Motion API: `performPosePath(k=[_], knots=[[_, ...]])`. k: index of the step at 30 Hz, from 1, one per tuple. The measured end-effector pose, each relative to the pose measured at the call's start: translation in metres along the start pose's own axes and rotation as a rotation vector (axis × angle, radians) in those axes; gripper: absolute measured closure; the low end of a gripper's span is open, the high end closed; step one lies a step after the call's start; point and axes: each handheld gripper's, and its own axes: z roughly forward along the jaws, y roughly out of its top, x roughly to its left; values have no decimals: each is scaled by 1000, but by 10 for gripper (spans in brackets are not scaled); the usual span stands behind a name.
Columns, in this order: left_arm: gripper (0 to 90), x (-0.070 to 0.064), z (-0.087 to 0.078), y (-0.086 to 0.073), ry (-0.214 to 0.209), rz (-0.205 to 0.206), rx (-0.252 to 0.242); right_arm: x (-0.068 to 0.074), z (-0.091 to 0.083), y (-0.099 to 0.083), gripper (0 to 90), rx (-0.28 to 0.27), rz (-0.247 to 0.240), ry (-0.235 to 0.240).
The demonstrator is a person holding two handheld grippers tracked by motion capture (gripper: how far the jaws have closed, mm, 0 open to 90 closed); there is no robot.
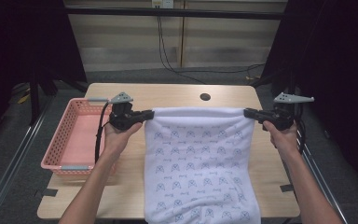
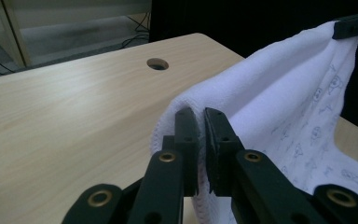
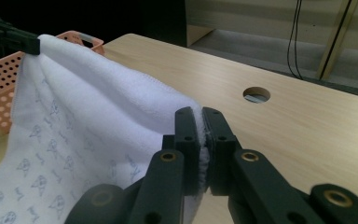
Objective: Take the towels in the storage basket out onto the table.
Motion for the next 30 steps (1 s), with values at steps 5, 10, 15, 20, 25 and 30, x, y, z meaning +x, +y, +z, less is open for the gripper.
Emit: performPosePath(k=[5,10,15,20,25,30], knots=[[845,11,12,13,18,1,-2,-10,11,10,863,8,-6,-22],[839,23,28,22,36,-9,-4,-26,26,18,863,10,12,-50],[675,33,40,20,98,-50,-6,-42,47,6,650,94,31,-134],[673,26,41,12,66,-37,26,-47,46,-6,607,99,62,-146],[696,5,34,3,6,-9,45,-31,36,-14,591,124,13,-120],[722,-22,19,-14,-47,9,58,1,12,-34,549,135,-28,-82]])
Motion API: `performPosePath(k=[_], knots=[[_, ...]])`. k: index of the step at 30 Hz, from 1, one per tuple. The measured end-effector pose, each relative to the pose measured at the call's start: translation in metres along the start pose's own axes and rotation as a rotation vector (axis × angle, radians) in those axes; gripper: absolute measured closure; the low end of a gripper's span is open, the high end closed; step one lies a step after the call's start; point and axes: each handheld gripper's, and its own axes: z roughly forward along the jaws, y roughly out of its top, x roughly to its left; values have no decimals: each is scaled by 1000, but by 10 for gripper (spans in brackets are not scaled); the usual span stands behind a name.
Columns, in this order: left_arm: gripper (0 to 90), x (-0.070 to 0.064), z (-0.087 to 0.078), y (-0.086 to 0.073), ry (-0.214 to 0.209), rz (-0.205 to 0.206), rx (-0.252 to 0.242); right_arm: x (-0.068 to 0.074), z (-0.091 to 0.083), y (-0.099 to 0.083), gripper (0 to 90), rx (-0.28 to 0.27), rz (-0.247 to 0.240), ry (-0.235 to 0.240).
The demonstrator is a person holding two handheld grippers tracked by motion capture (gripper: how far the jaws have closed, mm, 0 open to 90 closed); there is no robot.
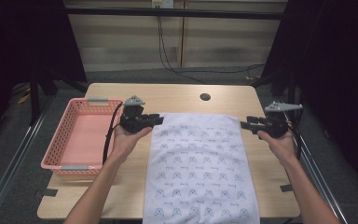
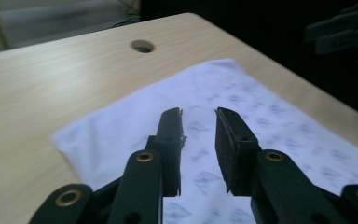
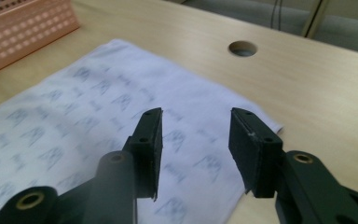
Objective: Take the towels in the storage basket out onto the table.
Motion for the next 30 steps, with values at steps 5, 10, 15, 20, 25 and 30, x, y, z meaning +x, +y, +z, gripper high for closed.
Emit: performPosePath(k=[5,10,15,20,25,30], knots=[[745,-29,-11,-32,-69,13,47,27,-17,-37,544,18,17,45],[741,-45,-13,-73,-104,25,140,57,-15,-73,576,84,5,83],[701,-39,-11,-113,-113,-18,219,78,-1,-94,547,175,-10,133],[686,-42,-4,-119,-126,1,257,75,10,-97,555,212,-18,137],[672,-42,6,-124,-109,39,310,79,18,-103,554,252,-62,114],[781,-46,5,-127,-96,73,314,81,15,-105,717,253,-100,86]])
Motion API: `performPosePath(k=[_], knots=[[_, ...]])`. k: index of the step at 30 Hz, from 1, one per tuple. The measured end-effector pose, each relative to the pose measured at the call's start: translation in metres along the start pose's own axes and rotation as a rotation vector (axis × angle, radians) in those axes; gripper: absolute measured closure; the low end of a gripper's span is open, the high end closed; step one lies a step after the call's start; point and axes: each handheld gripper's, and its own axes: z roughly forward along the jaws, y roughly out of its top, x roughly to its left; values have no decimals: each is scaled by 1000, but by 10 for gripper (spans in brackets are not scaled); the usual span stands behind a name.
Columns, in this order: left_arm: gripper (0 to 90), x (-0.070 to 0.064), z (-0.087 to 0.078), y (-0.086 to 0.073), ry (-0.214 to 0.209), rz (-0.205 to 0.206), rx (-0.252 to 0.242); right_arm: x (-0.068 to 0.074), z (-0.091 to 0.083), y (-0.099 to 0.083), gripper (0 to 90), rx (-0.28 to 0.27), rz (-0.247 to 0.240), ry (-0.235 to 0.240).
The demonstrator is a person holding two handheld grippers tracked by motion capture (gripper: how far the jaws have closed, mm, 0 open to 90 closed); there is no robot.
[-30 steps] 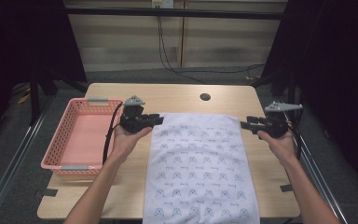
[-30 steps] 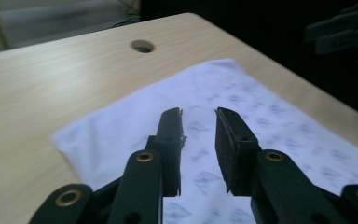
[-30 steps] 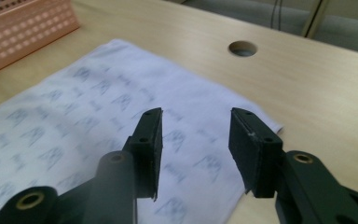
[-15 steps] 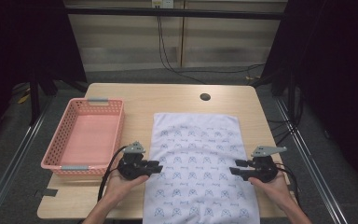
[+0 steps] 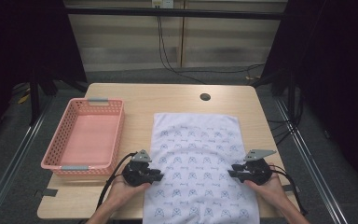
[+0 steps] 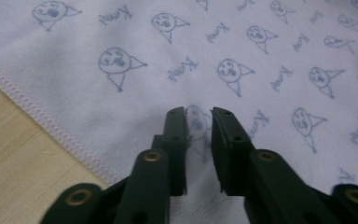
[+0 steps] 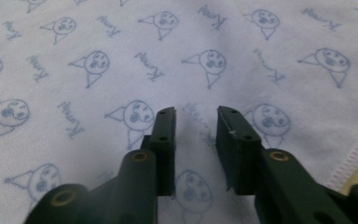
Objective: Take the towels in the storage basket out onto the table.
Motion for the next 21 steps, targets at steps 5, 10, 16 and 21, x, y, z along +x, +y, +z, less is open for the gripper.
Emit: performPosePath(k=[5,10,16,21], knots=[[872,-5,-3,-4,7,19,8,6,-5,-4,845,19,-7,6],[881,-12,-5,-8,-10,18,23,11,-9,-7,862,31,4,18],[880,-21,-8,-13,-74,10,43,23,-19,-17,863,51,23,59],[884,-30,-13,-20,-99,1,64,32,-25,-22,869,75,9,109]])
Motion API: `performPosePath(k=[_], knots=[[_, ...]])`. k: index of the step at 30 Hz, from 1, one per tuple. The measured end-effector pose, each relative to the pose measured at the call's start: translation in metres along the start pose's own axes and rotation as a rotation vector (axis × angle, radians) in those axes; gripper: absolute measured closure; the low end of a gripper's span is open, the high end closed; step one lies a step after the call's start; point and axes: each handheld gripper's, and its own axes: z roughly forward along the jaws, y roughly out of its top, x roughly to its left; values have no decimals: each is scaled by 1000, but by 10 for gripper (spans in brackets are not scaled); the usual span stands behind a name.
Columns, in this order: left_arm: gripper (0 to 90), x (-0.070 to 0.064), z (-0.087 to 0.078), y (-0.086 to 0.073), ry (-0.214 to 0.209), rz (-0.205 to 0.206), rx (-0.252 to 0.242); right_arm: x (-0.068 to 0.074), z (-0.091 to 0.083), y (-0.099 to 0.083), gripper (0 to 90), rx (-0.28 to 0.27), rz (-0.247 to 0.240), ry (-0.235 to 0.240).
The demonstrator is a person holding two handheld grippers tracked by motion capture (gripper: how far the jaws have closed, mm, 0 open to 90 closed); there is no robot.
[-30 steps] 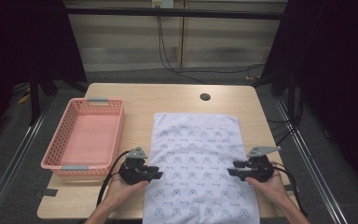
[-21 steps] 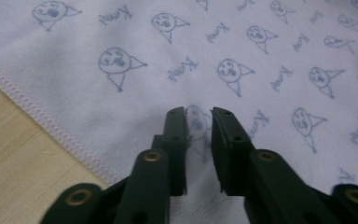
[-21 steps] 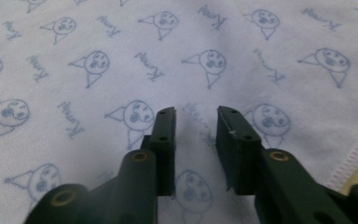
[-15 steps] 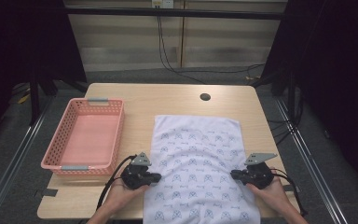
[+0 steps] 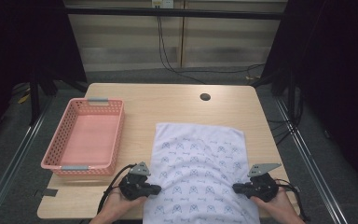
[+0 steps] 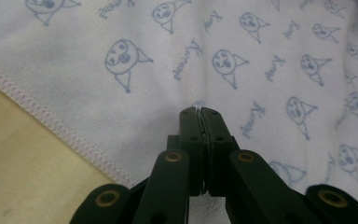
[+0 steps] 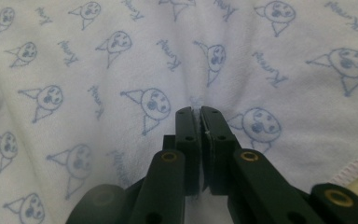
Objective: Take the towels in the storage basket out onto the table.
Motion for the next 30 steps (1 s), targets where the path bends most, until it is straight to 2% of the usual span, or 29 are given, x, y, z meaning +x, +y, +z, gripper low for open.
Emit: performPosePath(k=[2,5,8,9,10,11,12,13,15,16,17,18,19,20,22,24,25,26,27,28,29,30], knots=[[885,-5,-2,-2,4,15,16,1,0,0,871,5,-5,13],[885,-10,-5,-9,-30,4,26,4,-2,-1,875,30,-19,54],[885,-14,-9,-15,-50,-11,36,9,-3,-1,877,54,-26,70],[885,-15,-10,-17,-67,-14,32,9,-3,-1,877,54,-26,70],[884,-17,-11,-19,-61,-6,37,10,-2,-1,877,57,-37,85],[879,-18,-13,-20,-59,-15,44,12,-2,-2,876,64,-43,100],[879,-17,-15,-21,-70,-25,36,12,-2,-2,876,64,-43,100],[862,-17,-16,-21,-61,-29,30,13,-2,-1,875,71,-45,109],[729,-15,-20,-16,-29,-16,-2,14,-3,0,849,90,-50,115],[715,-13,-22,-12,-20,-15,-30,13,-3,0,785,84,-50,112],[702,-9,-23,-7,-16,-32,-64,11,-5,1,744,64,-43,95],[681,-4,-23,-1,-18,-42,-80,7,-6,2,736,24,-24,81],[681,3,-20,13,19,-30,-98,-3,-10,8,684,-36,0,43],[674,3,-20,13,19,-30,-98,-3,-10,8,684,-36,0,43],[670,16,-15,28,28,-37,-110,-16,-13,18,665,-87,18,19],[677,29,-11,42,50,-48,-129,-29,-14,31,632,-120,24,-25],[681,42,-6,52,67,-81,-168,-44,-13,44,616,-149,28,-55],[687,42,-6,52,67,-81,-168,-44,-13,44,616,-149,28,-55],[687,48,-4,56,79,-95,-187,-59,-11,55,617,-176,40,-78],[687,54,-1,59,83,-110,-190,-59,-11,55,617,-176,40,-78],[686,60,4,65,111,-119,-185,-75,-8,64,614,-190,51,-112],[683,60,4,65,111,-119,-185,-75,-8,64,614,-190,51,-112]])
